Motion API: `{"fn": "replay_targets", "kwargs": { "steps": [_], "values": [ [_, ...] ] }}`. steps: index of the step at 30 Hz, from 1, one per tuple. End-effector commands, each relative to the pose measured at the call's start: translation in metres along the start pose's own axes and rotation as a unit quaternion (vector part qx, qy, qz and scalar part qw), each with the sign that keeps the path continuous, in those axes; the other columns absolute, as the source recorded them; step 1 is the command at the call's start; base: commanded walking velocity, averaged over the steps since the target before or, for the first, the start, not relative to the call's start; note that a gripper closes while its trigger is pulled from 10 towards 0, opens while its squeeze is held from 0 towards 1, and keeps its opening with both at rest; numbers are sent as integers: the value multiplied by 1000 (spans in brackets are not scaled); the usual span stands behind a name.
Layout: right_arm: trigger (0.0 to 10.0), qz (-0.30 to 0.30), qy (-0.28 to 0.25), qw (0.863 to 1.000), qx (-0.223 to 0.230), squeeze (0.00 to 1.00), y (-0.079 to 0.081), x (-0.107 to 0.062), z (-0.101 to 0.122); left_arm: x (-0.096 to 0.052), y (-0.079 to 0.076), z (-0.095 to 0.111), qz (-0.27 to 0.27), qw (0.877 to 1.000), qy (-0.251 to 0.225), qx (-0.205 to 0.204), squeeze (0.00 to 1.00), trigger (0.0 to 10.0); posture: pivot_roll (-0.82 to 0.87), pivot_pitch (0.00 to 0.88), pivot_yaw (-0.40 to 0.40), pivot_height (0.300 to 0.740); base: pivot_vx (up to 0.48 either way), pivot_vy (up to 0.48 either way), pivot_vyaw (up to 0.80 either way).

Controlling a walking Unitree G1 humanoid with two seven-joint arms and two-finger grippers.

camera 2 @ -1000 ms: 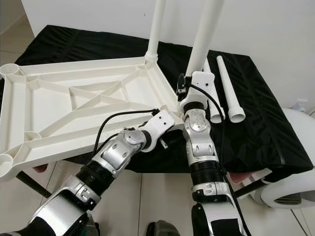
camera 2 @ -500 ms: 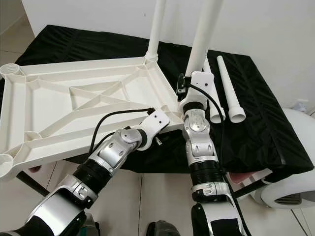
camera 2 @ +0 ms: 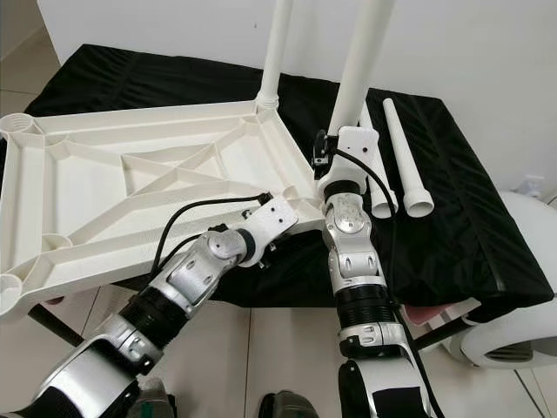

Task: Building children table

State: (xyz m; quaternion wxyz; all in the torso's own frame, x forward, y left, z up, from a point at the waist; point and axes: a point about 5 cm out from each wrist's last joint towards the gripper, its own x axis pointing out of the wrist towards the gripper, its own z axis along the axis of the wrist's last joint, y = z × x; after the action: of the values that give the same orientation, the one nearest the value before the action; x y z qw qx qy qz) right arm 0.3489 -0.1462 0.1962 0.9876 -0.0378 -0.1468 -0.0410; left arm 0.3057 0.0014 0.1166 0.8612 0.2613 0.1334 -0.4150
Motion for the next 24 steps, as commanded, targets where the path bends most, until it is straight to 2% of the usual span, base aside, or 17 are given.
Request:
{"fn": "replay_targets", "kwargs": {
  "steps": [1,6,11,12,18,24],
  "values": [
    [10000,-9,-4,1000,-4,0,-4,1,2,-1,-14,-5,-83,997,8,1,0,10000,57,0,-82,740,0,0,0],
    [10000,-9,-4,1000,-6,0,-5,1,2,-5,-14,-12,-83,996,8,-2,0,10000,54,9,-83,740,0,0,0],
    [10000,-10,-3,1000,-6,0,-6,1,2,-6,-13,-9,-78,997,2,-8,0,9882,54,12,-84,740,0,0,0],
    [10000,-10,-3,1000,-7,0,-6,1,2,-7,-12,-4,-79,997,-10,-12,0,0,53,12,-85,740,0,0,0],
    [10000,-9,-3,1000,-7,0,-5,1,2,-9,-10,3,-83,996,-30,-15,0,0,50,13,-88,740,0,0,0],
    [10000,-10,-4,1000,-11,0,-7,2,4,-18,-20,0,-136,990,-42,16,0,0,49,13,-86,740,0,0,0]
  ]
}}
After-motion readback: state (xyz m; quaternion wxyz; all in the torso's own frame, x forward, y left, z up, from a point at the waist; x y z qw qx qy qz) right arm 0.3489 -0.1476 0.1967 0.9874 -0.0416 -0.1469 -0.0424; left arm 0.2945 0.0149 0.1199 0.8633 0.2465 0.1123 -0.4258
